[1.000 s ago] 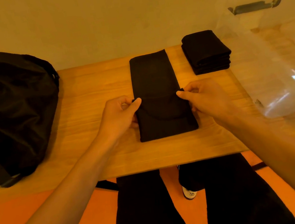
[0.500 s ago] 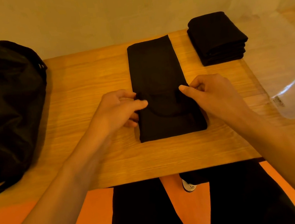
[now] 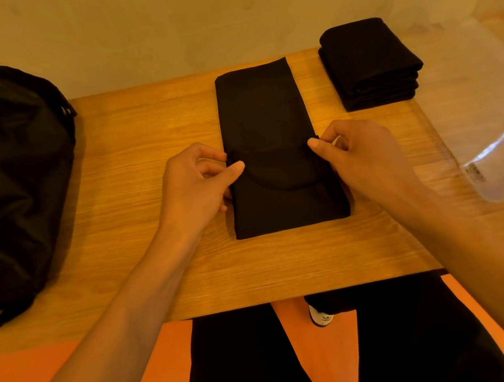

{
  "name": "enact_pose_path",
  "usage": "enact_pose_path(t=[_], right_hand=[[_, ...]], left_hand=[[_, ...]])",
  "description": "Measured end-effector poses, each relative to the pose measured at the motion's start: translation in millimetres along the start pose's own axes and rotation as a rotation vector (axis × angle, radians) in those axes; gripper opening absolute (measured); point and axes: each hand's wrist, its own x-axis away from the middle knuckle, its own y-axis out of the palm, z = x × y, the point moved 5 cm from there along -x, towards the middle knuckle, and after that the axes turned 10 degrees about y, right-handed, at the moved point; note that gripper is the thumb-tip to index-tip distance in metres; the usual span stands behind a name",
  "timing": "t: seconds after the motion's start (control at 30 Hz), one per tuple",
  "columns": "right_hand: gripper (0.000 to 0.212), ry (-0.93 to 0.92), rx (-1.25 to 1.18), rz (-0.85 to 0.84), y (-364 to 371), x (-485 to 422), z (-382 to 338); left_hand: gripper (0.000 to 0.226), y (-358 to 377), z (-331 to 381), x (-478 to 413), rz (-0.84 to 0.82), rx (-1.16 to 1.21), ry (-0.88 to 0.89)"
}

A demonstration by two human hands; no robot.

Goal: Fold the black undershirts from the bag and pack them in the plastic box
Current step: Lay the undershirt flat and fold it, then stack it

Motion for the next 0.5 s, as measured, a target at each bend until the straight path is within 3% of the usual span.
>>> enact_pose_path(t=[0.27,0.37,0.5], right_hand=[[0.025,-0.029,0.102,0.106,1.6,3.1,1.1],[0.026,-0.054,0.038,0.198,-3.0,15.1,-0.4],[0.046,-0.35,0.221,0.265,3.5,39.4,-12.9]], left_hand=[[0.026,-2.7,-1.3,4.1,0.05,-0.127,0.068],[0.026,-7.4,7.9,15.2,0.127,-0.474,0.279],[0.044,5.2,23.3,39.0,0.054,-0.652,0.554]])
